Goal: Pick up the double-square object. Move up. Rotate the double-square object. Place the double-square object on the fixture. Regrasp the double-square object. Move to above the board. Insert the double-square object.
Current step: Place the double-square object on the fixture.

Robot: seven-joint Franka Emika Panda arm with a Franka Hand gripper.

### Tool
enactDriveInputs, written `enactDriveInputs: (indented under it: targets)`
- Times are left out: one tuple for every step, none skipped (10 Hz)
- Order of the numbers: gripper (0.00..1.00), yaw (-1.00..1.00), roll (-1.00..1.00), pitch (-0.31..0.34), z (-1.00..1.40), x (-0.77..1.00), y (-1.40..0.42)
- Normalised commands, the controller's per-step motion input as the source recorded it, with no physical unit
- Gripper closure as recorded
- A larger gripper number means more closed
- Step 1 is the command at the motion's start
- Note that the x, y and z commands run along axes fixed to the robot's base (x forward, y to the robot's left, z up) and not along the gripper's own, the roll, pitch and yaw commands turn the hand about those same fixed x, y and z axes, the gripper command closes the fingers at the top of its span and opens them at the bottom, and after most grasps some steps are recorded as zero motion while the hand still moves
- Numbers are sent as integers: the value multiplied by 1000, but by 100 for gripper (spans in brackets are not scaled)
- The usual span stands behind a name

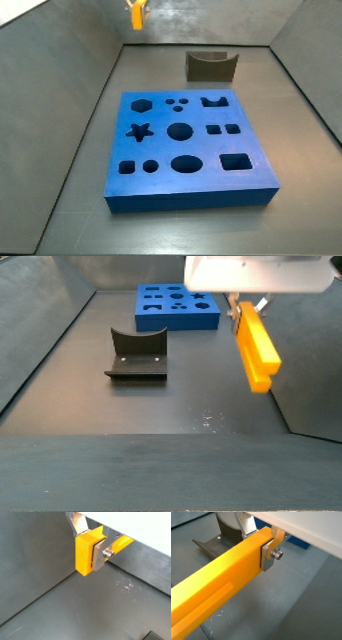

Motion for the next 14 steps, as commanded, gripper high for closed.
enactDriveInputs:
  targets:
    - [100, -4, 86, 53, 837, -25, 14]
    - [100, -2, 89, 58, 766, -22, 12]
    - [100, 3, 95, 65, 629, -15, 11]
    - [100, 5, 98, 69, 557, -13, 10]
    - [100, 14, 94, 74, 381, -6, 7]
    - [100, 19, 91, 78, 309, -5, 6]
    - [100, 68, -141, -525, -5, 1000, -582]
    - [100, 71, -140, -501, -53, 1000, -585]
    - [100, 54, -137, -388, -77, 1000, -536]
    - [100, 42, -132, -311, -69, 1000, -498]
    - [100, 24, -110, -142, -60, 1000, -421]
    - [100, 20, -103, -92, -60, 1000, -391]
    - [100, 20, -85, -35, -60, 1000, -319]
    - [100, 18, -84, -20, -60, 1000, -281]
